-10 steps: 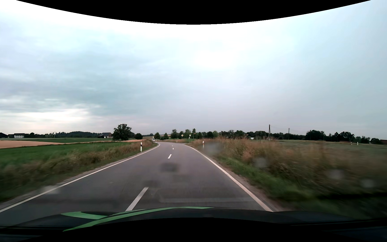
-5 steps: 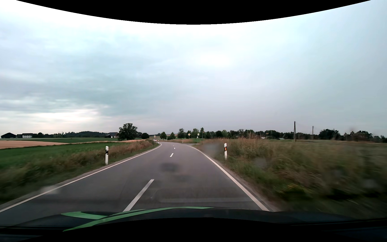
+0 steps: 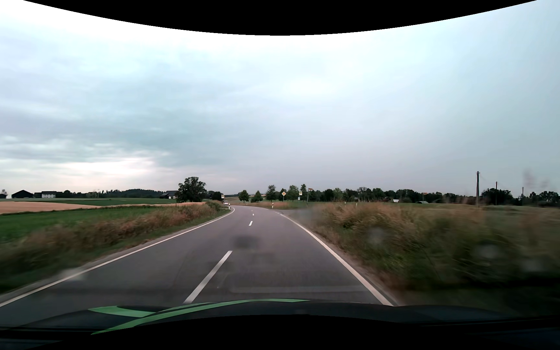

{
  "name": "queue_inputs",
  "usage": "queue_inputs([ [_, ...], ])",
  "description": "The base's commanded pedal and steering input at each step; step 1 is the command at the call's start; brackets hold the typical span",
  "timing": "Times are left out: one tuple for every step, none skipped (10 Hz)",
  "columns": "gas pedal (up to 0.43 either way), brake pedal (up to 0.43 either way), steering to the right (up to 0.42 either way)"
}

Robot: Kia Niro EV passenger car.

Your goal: Follow the waypoints while adhering to traffic rules and regulations

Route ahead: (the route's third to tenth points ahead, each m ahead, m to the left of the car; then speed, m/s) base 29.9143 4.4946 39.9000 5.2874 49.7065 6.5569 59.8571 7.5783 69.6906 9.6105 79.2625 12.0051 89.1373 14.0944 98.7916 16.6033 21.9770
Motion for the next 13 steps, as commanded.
queue_inputs([
  [0.039,0.000,-0.018],
  [0.000,0.000,-0.018],
  [0.000,0.000,-0.017],
  [0.000,0.000,-0.018],
  [0.000,0.006,-0.018],
  [0.000,0.049,-0.017],
  [0.000,0.122,-0.017],
  [0.000,0.171,-0.018],
  [0.000,0.183,-0.017],
  [0.000,0.189,-0.017],
  [0.000,0.067,-0.017],
  [0.000,0.000,-0.017],
  [0.000,0.000,-0.017],
])
